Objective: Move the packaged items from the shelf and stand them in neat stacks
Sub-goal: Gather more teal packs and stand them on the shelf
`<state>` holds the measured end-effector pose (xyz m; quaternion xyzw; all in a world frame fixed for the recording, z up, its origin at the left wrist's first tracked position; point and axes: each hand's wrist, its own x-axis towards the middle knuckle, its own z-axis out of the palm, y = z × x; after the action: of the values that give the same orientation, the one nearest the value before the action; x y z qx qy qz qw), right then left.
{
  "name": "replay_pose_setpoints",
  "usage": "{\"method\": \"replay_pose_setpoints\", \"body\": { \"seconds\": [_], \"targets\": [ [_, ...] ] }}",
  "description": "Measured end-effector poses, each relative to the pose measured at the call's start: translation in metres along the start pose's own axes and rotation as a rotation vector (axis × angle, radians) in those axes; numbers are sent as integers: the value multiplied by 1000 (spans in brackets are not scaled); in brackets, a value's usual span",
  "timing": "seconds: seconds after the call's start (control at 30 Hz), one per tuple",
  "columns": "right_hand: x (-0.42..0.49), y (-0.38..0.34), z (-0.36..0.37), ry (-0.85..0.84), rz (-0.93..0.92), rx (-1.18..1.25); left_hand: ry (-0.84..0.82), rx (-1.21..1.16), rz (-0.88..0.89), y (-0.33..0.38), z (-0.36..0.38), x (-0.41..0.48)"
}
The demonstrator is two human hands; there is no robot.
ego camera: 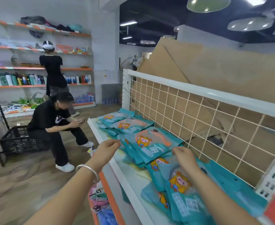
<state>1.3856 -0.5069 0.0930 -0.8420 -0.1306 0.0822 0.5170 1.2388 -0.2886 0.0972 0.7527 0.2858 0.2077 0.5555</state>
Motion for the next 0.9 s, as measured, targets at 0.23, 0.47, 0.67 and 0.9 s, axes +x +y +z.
{"method": "replay_pose_setpoints", "body": {
  "seconds": [0.23,0.47,0.67,0.9],
  "targets": [
    [68,-13,9,-87,165,-110,-7,48,43,-10,-1,98],
    [98,-15,24,-281,335,-459,-85,177,86,-14,-7,206],
    [108,-14,47,-232,473,-497,-254,466,83,-14,-11,289],
    [105,-21,59,-81,438,-349,-404,682,56,-24,0,336]
  ]
}}
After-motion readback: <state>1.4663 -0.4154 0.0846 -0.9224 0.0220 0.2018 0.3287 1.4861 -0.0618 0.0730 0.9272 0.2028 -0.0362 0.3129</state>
